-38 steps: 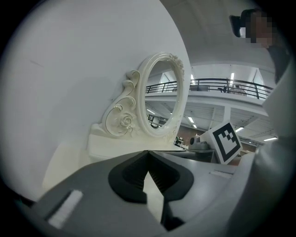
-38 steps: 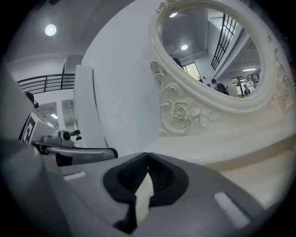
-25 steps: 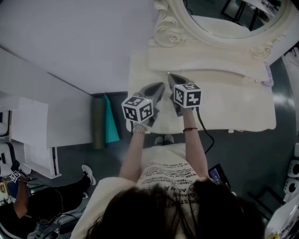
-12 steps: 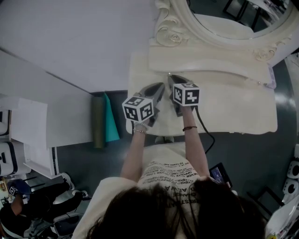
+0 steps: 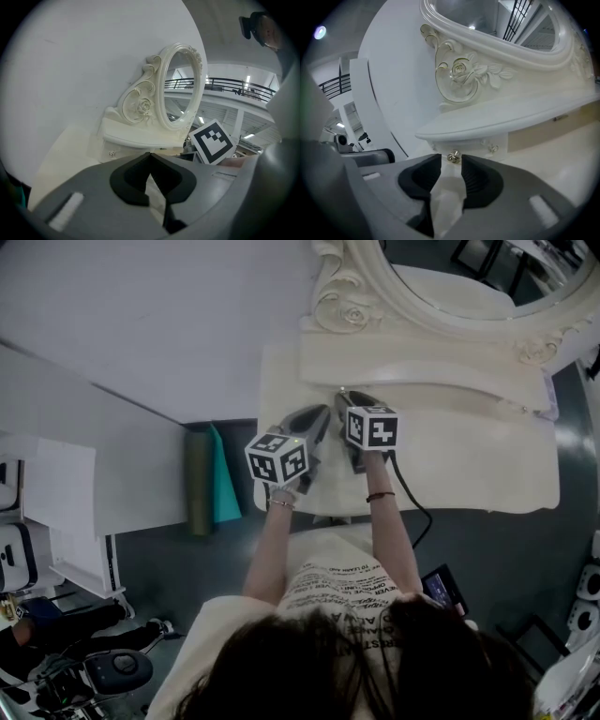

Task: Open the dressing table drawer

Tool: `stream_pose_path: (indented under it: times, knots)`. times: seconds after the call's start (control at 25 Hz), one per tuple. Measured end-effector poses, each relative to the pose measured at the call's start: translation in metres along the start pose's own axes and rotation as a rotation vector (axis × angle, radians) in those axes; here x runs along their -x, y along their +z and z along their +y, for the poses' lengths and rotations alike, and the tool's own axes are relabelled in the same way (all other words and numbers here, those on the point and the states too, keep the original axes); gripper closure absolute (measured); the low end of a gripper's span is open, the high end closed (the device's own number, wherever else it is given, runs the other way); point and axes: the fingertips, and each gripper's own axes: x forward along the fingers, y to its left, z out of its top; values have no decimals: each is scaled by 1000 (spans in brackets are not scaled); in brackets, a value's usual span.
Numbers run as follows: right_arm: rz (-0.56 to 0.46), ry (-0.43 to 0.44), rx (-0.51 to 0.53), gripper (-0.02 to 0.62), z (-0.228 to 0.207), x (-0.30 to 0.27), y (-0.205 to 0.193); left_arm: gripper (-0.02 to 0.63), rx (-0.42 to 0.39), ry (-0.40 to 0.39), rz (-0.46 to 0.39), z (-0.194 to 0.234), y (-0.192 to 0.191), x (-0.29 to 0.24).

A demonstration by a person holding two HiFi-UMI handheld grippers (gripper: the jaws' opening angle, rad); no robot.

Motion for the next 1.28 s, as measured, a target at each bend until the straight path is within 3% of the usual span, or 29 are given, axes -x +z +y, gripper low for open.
stream_pose_path:
  times: [0.84, 1.28]
  knots:
    - [49, -54, -40, 465, -6, -16, -2, 607, 5, 29, 11, 16, 0, -4]
    - [63, -85, -40, 495, -8, -17, -4, 607, 7, 28, 12, 17, 1, -1]
